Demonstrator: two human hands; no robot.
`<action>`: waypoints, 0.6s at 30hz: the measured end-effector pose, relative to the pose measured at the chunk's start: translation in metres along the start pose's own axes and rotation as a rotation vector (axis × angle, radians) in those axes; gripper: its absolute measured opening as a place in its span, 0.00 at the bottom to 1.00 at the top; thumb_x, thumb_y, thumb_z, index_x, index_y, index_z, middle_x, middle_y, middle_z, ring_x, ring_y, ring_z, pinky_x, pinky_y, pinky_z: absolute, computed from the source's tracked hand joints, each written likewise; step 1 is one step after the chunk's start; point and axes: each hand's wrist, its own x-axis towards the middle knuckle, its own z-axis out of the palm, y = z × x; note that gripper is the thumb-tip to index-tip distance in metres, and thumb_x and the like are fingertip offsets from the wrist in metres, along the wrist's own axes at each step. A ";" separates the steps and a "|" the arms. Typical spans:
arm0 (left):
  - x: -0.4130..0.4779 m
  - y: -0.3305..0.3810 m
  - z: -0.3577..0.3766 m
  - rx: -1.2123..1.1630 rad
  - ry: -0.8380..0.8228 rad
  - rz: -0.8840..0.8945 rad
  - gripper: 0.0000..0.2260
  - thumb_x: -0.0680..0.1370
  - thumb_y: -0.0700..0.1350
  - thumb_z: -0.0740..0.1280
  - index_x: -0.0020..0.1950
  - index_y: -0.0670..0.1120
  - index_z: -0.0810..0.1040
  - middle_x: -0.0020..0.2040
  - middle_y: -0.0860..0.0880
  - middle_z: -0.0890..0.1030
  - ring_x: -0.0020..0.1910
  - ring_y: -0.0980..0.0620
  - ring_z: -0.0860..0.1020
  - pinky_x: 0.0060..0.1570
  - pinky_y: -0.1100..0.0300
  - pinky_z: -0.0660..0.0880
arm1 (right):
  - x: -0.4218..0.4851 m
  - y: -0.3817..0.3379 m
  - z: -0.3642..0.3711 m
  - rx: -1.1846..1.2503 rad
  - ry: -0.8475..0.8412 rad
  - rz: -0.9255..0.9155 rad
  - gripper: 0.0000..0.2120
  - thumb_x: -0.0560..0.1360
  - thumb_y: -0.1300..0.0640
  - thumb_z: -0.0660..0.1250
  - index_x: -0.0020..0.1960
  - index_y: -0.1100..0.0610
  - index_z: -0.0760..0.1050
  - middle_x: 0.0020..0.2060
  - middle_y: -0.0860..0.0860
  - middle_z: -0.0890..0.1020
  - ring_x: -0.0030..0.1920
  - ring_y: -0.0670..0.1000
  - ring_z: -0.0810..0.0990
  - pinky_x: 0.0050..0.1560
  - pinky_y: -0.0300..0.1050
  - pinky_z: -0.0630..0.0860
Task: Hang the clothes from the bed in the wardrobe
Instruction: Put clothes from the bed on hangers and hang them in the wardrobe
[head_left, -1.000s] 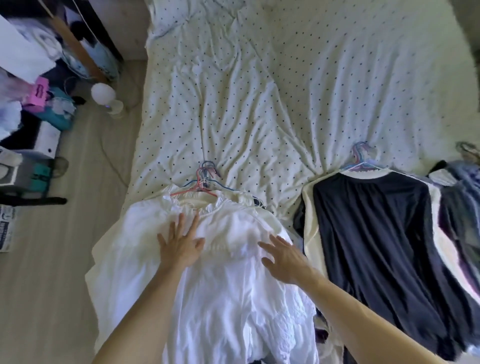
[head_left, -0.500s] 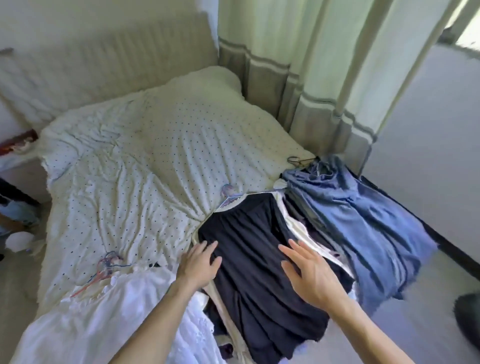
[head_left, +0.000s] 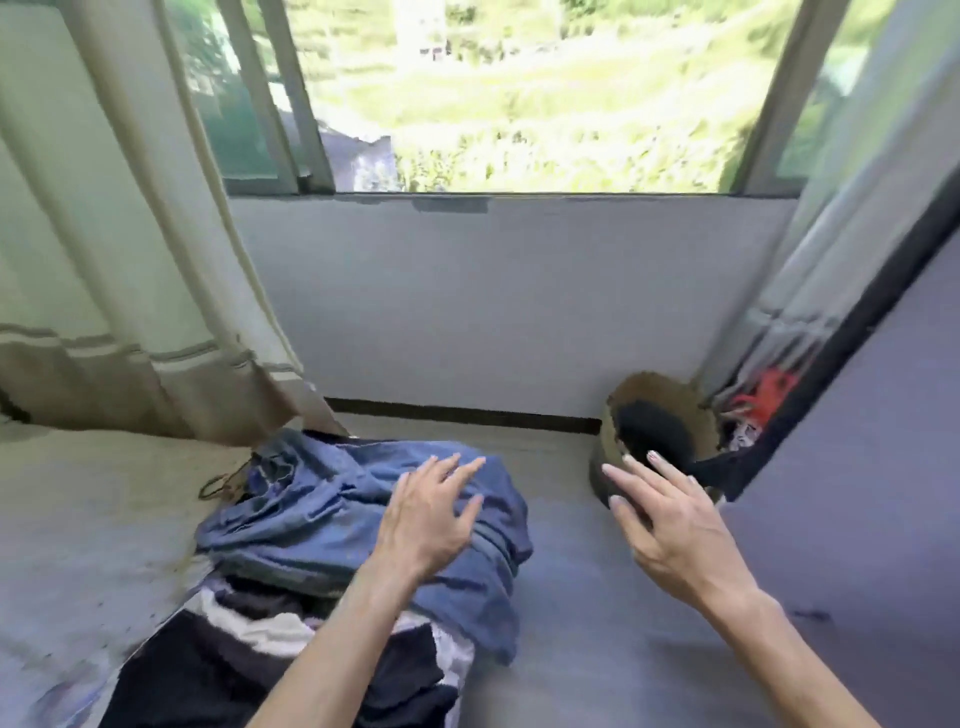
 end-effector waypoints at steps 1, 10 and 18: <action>0.018 0.016 0.007 0.007 -0.006 0.070 0.26 0.76 0.62 0.54 0.74 0.60 0.69 0.74 0.51 0.71 0.75 0.46 0.66 0.72 0.47 0.64 | -0.006 0.015 -0.010 -0.009 0.018 0.063 0.23 0.79 0.42 0.54 0.70 0.45 0.75 0.70 0.46 0.75 0.76 0.51 0.65 0.73 0.56 0.64; 0.140 0.214 0.087 -0.008 -0.143 0.770 0.22 0.76 0.56 0.60 0.69 0.57 0.76 0.64 0.53 0.80 0.66 0.46 0.77 0.63 0.49 0.74 | -0.103 0.120 -0.082 -0.102 0.158 0.729 0.33 0.75 0.35 0.42 0.72 0.42 0.71 0.74 0.44 0.70 0.78 0.49 0.60 0.75 0.56 0.57; 0.130 0.390 0.117 -0.052 -0.273 1.262 0.22 0.76 0.56 0.57 0.70 0.58 0.75 0.66 0.53 0.78 0.68 0.46 0.75 0.66 0.50 0.71 | -0.211 0.123 -0.127 -0.228 0.330 1.209 0.32 0.77 0.37 0.43 0.72 0.44 0.72 0.73 0.46 0.72 0.77 0.49 0.63 0.72 0.56 0.65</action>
